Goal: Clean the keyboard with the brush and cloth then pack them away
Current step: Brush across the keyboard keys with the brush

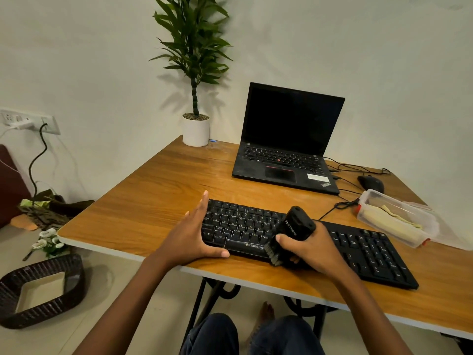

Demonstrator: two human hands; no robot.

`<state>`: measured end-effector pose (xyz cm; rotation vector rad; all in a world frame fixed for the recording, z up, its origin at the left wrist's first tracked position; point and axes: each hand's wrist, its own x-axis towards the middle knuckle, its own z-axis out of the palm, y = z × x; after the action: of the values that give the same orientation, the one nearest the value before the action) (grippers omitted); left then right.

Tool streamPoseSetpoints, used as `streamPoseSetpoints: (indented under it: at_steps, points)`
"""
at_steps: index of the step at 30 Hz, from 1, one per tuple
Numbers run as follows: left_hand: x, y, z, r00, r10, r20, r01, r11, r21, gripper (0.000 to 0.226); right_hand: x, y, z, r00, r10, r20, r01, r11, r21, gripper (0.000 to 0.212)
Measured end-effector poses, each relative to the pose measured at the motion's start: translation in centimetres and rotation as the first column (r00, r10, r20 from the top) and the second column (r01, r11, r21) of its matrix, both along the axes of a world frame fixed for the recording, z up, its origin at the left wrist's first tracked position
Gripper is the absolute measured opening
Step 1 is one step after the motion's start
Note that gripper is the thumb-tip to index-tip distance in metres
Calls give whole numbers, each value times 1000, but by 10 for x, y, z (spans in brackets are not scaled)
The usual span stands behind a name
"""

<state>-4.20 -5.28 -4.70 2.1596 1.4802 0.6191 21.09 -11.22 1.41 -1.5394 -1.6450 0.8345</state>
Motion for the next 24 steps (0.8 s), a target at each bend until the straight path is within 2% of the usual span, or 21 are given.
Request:
streamPoseSetpoints:
  at_steps: [4, 8, 10, 13, 16, 19, 24]
  points:
    - [0, 5, -6, 998, 17, 62, -14, 999, -36, 142, -33, 20, 1, 980, 177, 90, -178, 984, 11, 18]
    - [-1, 4, -5, 997, 11, 77, -7, 999, -53, 144, -71, 38, 7, 933, 353, 71, -353, 936, -17, 13]
    - [-2, 2, -5, 997, 17, 79, -12, 998, -67, 144, -63, 41, 12, 923, 379, 63, -373, 923, -90, 17]
    - [1, 2, -4, 998, 38, 56, -34, 997, -69, 142, -20, 38, 22, 934, 344, 101, -314, 922, -228, 23]
    - [3, 1, -2, 998, 54, 44, -51, 997, -64, 141, 16, 33, 28, 934, 334, 127, -287, 913, -291, 23]
    - [2, 0, -1, 998, 49, 49, -46, 997, -65, 140, 9, 38, 29, 918, 373, 136, -328, 905, -269, 25]
    - [-1, 0, 0, 995, 38, 89, -30, 996, -83, 141, -55, 55, 21, 849, 512, 135, -487, 855, -177, 26]
